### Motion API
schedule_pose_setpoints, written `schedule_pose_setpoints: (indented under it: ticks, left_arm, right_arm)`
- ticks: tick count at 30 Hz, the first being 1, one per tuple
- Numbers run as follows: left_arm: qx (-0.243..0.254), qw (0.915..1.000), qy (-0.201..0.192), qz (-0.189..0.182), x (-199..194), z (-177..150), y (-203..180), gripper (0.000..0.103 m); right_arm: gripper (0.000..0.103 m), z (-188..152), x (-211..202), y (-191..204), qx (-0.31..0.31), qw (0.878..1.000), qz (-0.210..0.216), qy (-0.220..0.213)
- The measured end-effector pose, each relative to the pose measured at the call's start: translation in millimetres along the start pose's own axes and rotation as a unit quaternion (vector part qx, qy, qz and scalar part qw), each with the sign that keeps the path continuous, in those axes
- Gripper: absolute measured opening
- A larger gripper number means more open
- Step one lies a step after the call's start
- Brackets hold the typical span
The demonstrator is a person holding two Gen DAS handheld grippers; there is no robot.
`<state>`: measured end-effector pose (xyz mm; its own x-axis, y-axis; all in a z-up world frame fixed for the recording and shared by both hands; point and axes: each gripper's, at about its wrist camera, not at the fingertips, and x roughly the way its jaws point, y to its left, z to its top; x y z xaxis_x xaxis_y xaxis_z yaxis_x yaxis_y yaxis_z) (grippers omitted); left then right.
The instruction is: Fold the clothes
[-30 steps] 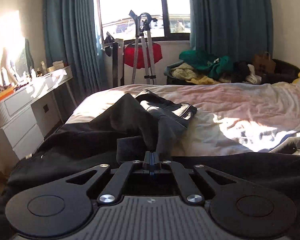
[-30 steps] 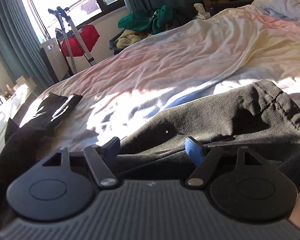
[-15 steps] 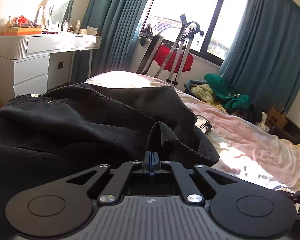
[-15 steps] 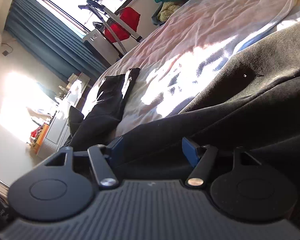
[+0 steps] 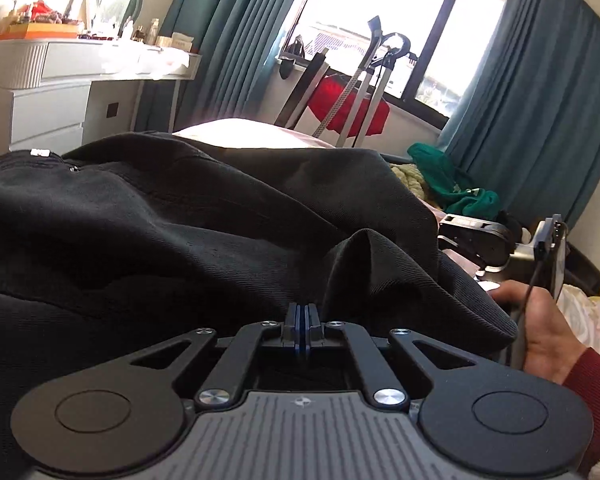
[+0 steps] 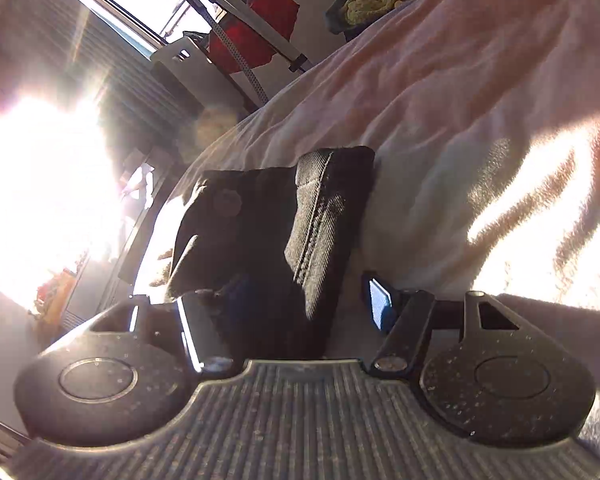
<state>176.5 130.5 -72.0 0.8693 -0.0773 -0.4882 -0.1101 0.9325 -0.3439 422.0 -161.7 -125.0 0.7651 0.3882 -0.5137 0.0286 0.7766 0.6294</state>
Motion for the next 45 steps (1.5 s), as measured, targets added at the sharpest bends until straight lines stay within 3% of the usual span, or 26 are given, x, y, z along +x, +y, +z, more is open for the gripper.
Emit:
schedule_pose_setpoints:
  ticks: [2,6,10,16,19,23,28,34,41,45]
  left_arm:
    - [0.002,1.0,0.003,-0.002,8,-2,3,0.001]
    - [0.017,0.9997,-0.006,-0.014,12,-6,-1,0.001]
    - [0.033,0.999,-0.016,-0.026,5,-8,-9,0.001]
    - [0.048,0.9985,-0.006,-0.028,1,-10,-19,0.001]
    - [0.053,0.9981,-0.002,-0.032,0,-12,-23,0.003]
    - [0.063,0.9977,0.004,-0.025,3,-16,-28,0.004]
    - [0.066,0.9973,0.017,-0.027,4,-20,-29,0.009]
    - [0.066,0.9969,0.013,-0.041,-6,-19,-29,0.012]
    - [0.104,0.9931,0.027,-0.047,-6,-34,-46,0.013]
    - [0.124,0.9903,0.036,-0.051,-5,-41,-54,0.014]
  right_arm:
    - [0.007,7,21,11,-0.019,1.0,-0.016,-0.002]
    - [0.007,27,3,13,-0.054,0.997,-0.033,-0.043]
    - [0.006,71,-39,-15,-0.058,0.99,-0.091,-0.092]
    - [0.006,128,-129,-81,-0.062,0.963,-0.2,-0.17]
    - [0.006,133,-176,-132,-0.028,0.953,-0.239,-0.183]
    - [0.006,99,-193,-175,-0.033,0.951,-0.265,-0.152]
    - [0.006,66,-206,-204,0.024,0.956,-0.253,-0.149]
    - [0.006,78,-241,-184,0.038,0.951,-0.234,-0.198]
    - [0.006,39,-268,-231,0.081,0.953,-0.237,-0.17]
    - [0.008,23,-287,-245,0.115,0.957,-0.199,-0.176]
